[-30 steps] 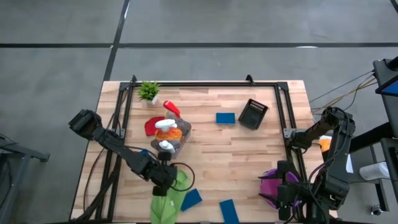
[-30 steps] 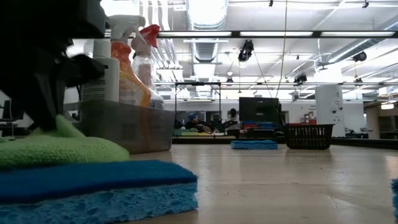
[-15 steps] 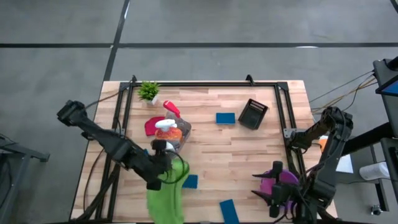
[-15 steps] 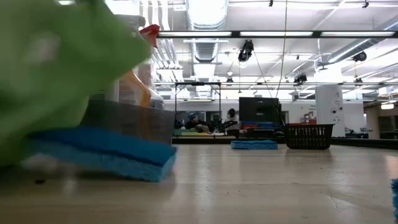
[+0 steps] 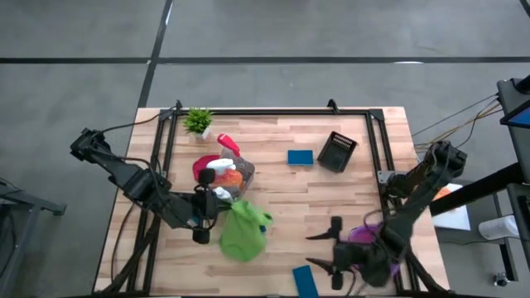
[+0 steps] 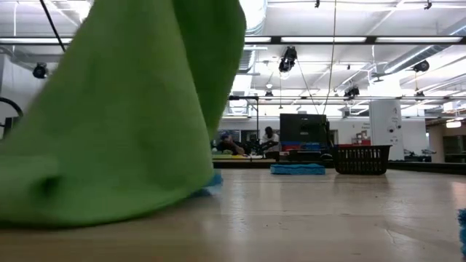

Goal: Pick & Place Kitchen Items
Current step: Put the green microfiber cloth into the purple bucket

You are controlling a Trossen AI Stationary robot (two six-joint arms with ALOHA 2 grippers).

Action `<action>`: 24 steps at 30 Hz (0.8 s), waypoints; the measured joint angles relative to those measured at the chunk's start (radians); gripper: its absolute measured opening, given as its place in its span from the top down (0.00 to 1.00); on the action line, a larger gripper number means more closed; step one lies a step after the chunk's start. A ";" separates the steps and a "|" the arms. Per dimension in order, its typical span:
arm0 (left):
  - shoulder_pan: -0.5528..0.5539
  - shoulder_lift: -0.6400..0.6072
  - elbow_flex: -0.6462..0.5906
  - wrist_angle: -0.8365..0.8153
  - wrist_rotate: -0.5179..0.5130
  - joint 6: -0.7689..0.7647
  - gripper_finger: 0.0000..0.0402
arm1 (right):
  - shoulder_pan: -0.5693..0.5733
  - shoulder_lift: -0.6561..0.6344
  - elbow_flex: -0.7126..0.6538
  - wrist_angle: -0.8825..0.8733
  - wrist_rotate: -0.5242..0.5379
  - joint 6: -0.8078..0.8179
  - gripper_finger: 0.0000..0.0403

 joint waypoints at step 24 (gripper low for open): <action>0.042 0.056 -0.035 0.332 0.008 0.218 1.00 | -0.448 0.096 -0.139 0.658 -0.643 -0.265 0.34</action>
